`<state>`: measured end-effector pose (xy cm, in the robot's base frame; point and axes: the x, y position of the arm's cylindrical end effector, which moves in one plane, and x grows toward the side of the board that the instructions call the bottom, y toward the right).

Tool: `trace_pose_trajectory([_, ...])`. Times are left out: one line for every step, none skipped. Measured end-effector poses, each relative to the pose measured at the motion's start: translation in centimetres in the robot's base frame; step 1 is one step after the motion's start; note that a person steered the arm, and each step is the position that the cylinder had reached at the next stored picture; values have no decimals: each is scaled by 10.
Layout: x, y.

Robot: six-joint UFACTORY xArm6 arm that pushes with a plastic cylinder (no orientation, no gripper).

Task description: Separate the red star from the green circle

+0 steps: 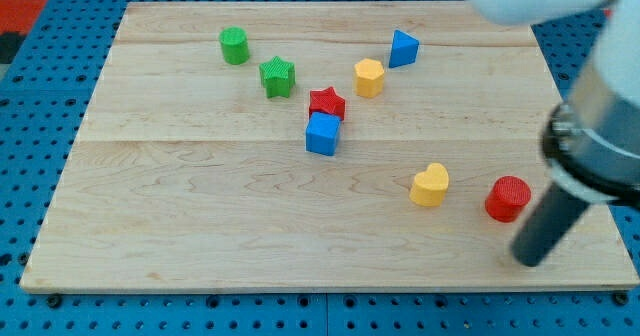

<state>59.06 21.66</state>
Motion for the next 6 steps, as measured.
trace_pose_trajectory([-3, 93])
trace_pose_trajectory([-18, 128])
trace_pose_trajectory([-107, 124])
trace_pose_trajectory([-207, 75])
trace_pose_trajectory([-280, -25])
trace_pose_trajectory([-324, -94])
